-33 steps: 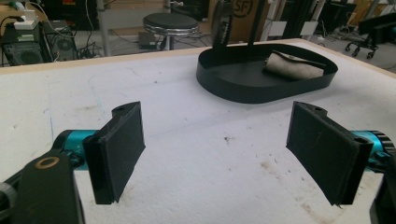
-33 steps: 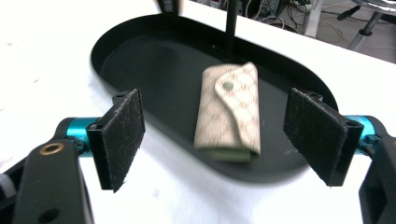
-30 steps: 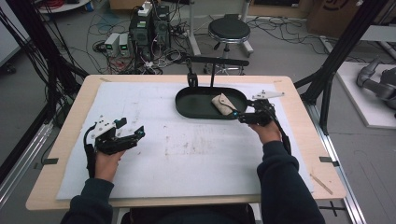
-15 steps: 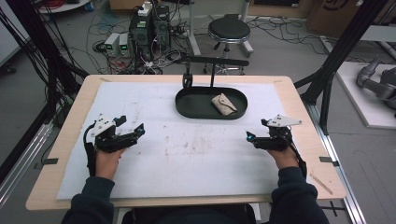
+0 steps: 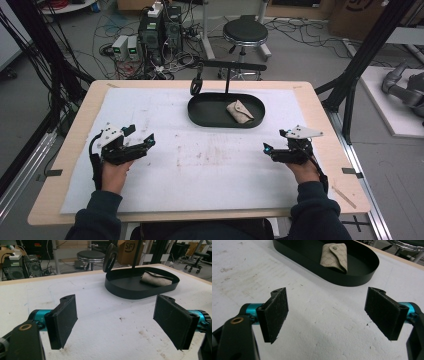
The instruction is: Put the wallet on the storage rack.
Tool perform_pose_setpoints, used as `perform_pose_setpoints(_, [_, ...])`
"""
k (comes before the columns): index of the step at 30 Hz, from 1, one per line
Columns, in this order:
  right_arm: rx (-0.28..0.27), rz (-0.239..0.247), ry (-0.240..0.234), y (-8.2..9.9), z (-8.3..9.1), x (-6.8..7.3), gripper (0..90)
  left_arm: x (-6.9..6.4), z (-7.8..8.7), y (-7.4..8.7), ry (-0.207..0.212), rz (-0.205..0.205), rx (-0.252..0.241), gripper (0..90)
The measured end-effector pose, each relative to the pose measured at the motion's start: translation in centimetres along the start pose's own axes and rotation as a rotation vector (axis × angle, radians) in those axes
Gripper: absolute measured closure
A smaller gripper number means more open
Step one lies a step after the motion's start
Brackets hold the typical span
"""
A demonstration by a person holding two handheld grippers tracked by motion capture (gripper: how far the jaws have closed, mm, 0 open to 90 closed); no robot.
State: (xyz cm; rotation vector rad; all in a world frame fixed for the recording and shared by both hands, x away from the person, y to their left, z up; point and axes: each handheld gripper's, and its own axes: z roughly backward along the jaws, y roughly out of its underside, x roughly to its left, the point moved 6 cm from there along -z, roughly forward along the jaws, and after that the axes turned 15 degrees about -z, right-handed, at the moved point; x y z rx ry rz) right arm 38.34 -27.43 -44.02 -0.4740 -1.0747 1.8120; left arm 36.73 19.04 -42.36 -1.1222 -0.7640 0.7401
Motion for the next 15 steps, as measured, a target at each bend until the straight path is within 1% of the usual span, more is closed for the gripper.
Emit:
perform_pose_setpoints(5, [0.007,-0.006,0.004,0.10,-0.17,-0.12,19.6,0.00,-0.05,0.10,-0.001,0.004,0.002,18.9])
perform_pose_setpoints(15, [0.001,-0.006,0.007,0.04,-0.13,-0.28,19.6,0.01,-0.09,0.12,-0.003,0.001,0.004,18.9])
